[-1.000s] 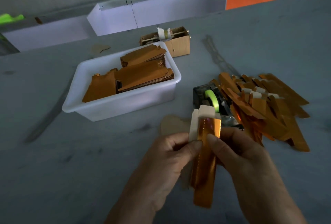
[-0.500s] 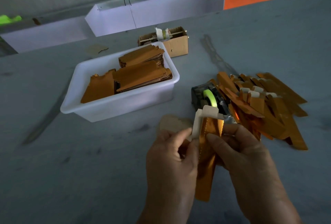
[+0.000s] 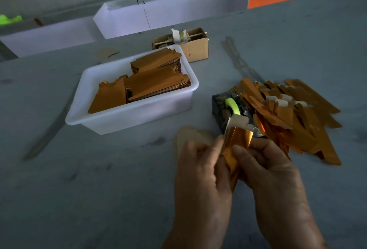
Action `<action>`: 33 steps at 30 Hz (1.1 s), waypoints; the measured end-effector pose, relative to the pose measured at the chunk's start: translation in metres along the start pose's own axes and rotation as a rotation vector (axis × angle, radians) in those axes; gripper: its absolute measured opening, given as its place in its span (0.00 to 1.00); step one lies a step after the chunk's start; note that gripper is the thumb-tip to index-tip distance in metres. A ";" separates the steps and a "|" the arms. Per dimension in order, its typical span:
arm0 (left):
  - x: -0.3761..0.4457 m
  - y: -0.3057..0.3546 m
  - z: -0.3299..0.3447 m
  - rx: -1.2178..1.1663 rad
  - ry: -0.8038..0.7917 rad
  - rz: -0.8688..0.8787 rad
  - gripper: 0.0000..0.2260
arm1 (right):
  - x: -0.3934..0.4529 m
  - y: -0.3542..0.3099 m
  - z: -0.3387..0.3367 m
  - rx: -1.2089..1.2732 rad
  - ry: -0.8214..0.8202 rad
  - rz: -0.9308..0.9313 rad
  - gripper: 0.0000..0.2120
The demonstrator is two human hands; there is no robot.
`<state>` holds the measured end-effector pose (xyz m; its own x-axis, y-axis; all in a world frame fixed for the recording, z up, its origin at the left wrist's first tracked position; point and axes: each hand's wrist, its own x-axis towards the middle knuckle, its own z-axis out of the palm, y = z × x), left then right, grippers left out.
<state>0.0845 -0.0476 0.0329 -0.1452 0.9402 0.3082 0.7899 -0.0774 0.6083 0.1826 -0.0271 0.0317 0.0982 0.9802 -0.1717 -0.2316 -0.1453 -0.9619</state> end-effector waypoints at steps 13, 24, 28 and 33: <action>-0.007 0.020 0.001 0.543 -0.083 0.035 0.35 | 0.000 -0.003 0.005 0.027 -0.087 0.030 0.04; -0.018 0.020 0.001 0.323 -0.191 -0.012 0.19 | -0.003 0.003 -0.001 -0.019 -0.075 0.111 0.15; -0.017 0.000 -0.001 0.126 -0.031 0.123 0.18 | 0.000 0.005 -0.005 0.027 -0.070 0.122 0.12; -0.006 -0.005 -0.013 -0.479 -0.153 -0.396 0.11 | 0.001 0.002 0.002 0.074 -0.095 0.076 0.07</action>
<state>0.0735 -0.0569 0.0378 -0.2569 0.9619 -0.0936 0.3346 0.1794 0.9251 0.1806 -0.0267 0.0298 -0.0139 0.9757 -0.2189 -0.3061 -0.2125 -0.9280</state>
